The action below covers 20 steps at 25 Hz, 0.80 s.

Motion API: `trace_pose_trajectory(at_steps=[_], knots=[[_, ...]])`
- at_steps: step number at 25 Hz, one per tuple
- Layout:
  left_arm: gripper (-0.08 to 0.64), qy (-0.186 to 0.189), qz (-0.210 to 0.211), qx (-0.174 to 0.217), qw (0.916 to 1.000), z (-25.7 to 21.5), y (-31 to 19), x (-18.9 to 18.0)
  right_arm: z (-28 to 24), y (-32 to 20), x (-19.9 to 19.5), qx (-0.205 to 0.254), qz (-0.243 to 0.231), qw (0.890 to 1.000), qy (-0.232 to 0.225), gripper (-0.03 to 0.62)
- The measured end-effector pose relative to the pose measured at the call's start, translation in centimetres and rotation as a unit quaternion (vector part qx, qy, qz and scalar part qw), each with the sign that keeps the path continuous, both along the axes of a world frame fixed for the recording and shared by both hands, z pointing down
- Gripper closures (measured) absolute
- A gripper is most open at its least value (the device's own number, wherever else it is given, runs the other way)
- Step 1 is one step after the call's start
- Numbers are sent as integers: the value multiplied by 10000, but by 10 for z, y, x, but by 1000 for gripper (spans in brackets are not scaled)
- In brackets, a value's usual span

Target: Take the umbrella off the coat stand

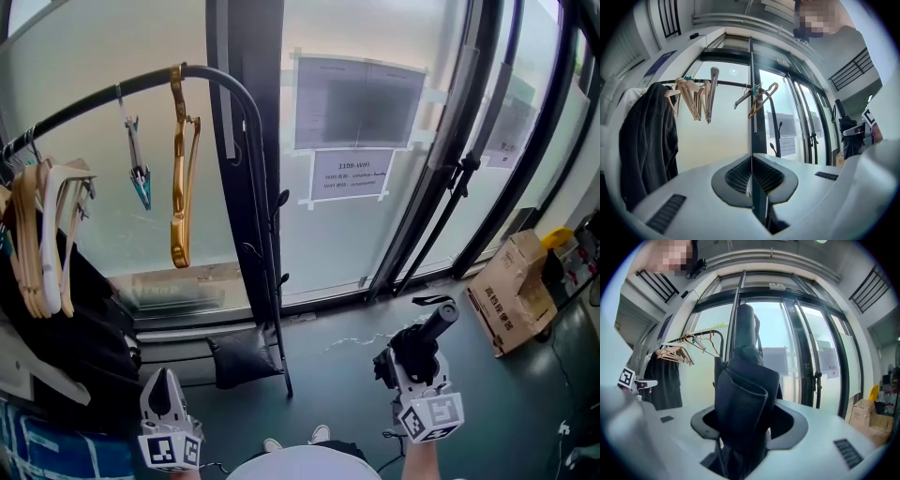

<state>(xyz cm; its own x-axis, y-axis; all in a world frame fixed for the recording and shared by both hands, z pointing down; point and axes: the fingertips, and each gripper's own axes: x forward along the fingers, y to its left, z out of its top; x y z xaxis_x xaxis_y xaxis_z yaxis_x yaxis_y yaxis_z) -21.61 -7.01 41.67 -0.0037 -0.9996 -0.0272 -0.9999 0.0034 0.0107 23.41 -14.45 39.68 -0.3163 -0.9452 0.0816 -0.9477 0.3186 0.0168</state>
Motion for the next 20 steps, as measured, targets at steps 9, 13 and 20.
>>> trace_pose_trajectory(at_steps=[9, 13, 20], knots=[[534, 53, -47, -223, 9997, 14, 21, -11, -9, 9, -22, 128, -289, 9995, 47, 348], [534, 85, 17, -207, 9997, 14, 17, -6, -12, 10, -29, 137, -364, 9992, -30, 348], [534, 115, 32, -201, 9997, 14, 20, -11, -12, 9, -39, 95, -387, 9992, -57, 348]])
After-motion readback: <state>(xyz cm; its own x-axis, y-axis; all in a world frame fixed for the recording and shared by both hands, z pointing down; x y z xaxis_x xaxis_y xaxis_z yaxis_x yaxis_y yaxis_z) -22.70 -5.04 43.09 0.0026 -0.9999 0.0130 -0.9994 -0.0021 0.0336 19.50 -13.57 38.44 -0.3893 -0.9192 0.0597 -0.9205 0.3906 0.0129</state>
